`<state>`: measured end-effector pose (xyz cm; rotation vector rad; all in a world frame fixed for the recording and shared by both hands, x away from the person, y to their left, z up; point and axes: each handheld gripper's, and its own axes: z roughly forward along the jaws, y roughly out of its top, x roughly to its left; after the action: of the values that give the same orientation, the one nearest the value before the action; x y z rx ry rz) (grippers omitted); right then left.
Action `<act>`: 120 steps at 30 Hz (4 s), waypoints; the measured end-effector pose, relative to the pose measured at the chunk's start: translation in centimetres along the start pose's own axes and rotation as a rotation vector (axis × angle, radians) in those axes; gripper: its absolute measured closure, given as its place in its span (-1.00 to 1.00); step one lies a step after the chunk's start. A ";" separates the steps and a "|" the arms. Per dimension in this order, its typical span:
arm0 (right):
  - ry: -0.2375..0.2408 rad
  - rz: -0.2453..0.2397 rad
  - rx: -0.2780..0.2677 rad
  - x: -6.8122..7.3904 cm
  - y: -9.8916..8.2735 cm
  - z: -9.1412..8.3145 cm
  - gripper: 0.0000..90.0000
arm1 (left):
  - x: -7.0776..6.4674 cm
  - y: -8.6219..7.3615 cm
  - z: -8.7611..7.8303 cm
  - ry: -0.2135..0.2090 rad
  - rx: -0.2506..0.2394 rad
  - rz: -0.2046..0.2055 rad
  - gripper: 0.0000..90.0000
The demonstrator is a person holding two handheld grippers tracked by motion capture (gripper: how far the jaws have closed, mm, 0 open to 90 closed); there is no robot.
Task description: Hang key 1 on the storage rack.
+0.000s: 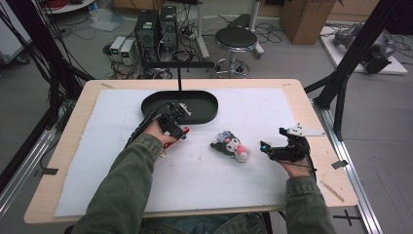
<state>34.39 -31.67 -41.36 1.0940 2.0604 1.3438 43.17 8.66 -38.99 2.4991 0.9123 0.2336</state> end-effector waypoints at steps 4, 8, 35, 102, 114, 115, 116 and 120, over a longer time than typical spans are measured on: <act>0.003 -0.009 0.001 0.1 0.0 0.0 -0.99 | 0.4 -0.1 -2.1 -0.012 -0.076 -0.017 0.67; 0.003 -0.003 0.002 0.1 0.0 0.0 -0.99 | 1.0 -0.5 -4.7 -0.029 -0.142 -0.054 0.67; 0.014 0.000 -0.007 0.2 0.1 0.3 -0.99 | 2.4 1.5 -16.0 0.021 -0.481 -0.089 0.66; 0.023 0.023 -0.016 -0.5 0.0 0.9 -0.99 | 12.4 12.8 -14.0 0.232 -0.448 -0.322 0.66; 0.029 0.024 -0.017 -0.8 0.0 1.1 -0.99 | 15.0 12.6 -13.4 0.149 -0.472 -0.401 0.26; 0.026 0.022 -0.017 -0.8 -0.1 1.1 -0.99 | 15.0 12.6 -13.3 0.134 -0.468 -0.392 0.00; 0.025 0.020 -0.016 -0.7 0.0 1.1 -0.99 | 14.9 12.6 -13.2 0.099 -0.473 -0.377 -0.17; 0.024 0.014 -0.012 -0.5 0.0 1.0 -0.99 | 14.3 12.4 -13.2 -0.018 -0.513 -0.321 -0.80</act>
<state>35.40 -31.55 -41.85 1.0944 2.0626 1.3805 57.04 14.40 -21.41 1.8584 1.0723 0.2949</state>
